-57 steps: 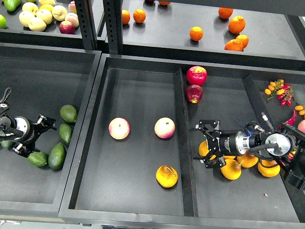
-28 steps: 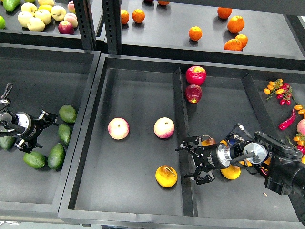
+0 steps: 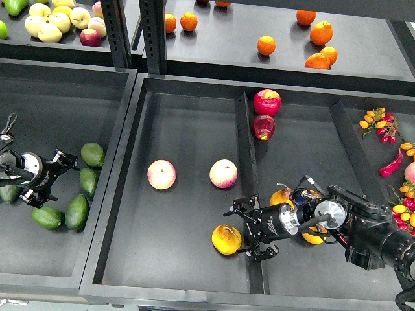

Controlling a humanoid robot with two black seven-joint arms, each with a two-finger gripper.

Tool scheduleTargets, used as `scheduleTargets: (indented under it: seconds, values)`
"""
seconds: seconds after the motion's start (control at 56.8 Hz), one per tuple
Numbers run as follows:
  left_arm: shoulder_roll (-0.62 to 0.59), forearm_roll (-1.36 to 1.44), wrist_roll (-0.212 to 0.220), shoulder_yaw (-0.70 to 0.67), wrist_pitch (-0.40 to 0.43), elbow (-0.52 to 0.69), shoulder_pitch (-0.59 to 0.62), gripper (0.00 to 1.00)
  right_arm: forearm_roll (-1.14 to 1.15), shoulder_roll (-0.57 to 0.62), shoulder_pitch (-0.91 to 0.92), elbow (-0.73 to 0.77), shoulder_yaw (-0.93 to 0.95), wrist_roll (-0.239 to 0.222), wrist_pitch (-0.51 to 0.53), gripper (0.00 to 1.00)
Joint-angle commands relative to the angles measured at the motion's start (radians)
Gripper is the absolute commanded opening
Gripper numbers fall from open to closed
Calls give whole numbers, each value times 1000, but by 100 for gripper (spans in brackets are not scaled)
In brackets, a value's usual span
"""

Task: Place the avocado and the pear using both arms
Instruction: 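Move the right gripper over the yellow-orange pear in the middle bin, then lower the right gripper and close it around the pear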

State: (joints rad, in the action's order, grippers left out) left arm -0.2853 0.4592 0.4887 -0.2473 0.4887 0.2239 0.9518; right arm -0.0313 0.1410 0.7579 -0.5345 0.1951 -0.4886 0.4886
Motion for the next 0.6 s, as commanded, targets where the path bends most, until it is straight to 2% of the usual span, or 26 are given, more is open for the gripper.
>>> scheduleTargets:
  seconds: [0.0, 0.581]
  values:
    - [-2, -1, 0, -6, 0, 0, -2, 99, 4, -17, -18, 8, 10, 0, 0, 99]
    - [2, -1, 0, -12, 0, 0, -5, 99, 4, -18, -58, 70, 70, 0, 0, 90]
